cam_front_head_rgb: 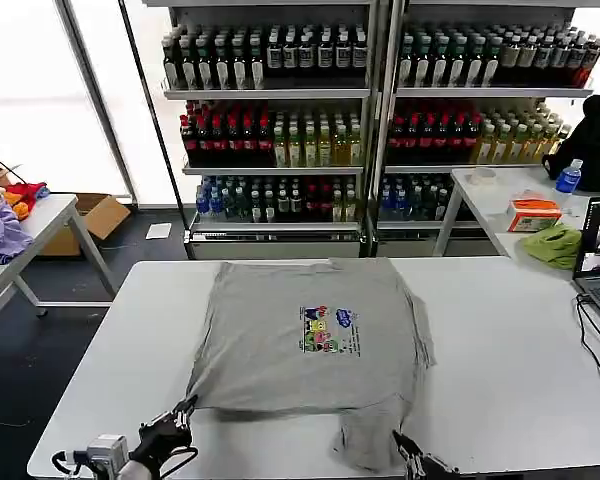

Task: Fold and organize the clothes.

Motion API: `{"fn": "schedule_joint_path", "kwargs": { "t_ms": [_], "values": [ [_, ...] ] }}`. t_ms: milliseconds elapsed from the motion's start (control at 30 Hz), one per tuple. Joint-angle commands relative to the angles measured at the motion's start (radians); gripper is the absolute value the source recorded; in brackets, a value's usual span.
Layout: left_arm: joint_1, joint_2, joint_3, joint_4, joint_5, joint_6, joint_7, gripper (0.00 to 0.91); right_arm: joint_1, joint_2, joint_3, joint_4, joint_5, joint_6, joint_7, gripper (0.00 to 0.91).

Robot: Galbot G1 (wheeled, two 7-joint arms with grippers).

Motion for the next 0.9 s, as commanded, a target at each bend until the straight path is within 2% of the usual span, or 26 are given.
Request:
{"fn": "schedule_joint_path", "kwargs": {
  "t_ms": [33,200,433,567,700,733,767,800,900],
  "values": [
    [-0.159,0.099,-0.004,0.049,-0.158,0.009,-0.020,0.010,0.243,0.015,0.006,-0.111,0.084,0.059,0.017,0.000],
    [-0.291,0.127,0.042,0.137,-0.199,0.009,-0.016,0.010,0.383,0.017,-0.006,-0.181,0.087,0.051,0.039,0.000],
    [-0.488,0.110,0.159,0.284,-0.226,0.010,-0.046,0.010,0.550,0.014,-0.040,-0.326,0.077,0.042,0.074,0.000],
    [-0.583,0.088,0.217,0.392,-0.236,0.010,-0.047,0.010,0.616,0.016,-0.066,-0.447,0.041,0.049,0.074,0.000],
    [-0.652,0.064,0.263,0.478,-0.221,0.010,-0.039,0.010,0.650,0.013,-0.089,-0.527,-0.017,0.014,0.072,0.000],
    [-0.665,0.059,0.273,0.497,-0.209,0.010,-0.034,0.131,0.652,0.012,-0.093,-0.537,-0.025,0.006,0.067,0.000],
    [-0.670,0.058,0.285,0.513,-0.199,0.010,-0.027,0.856,0.660,0.011,-0.106,-0.566,-0.042,-0.002,0.059,0.504],
    [-0.674,0.054,0.292,0.533,-0.184,0.010,-0.014,0.907,0.664,0.014,-0.111,-0.581,-0.057,-0.003,0.047,0.907],
    [-0.688,0.036,0.301,0.584,-0.148,0.009,0.009,0.907,0.698,0.029,-0.128,-0.640,-0.116,0.002,0.034,0.907]
  ]
}}
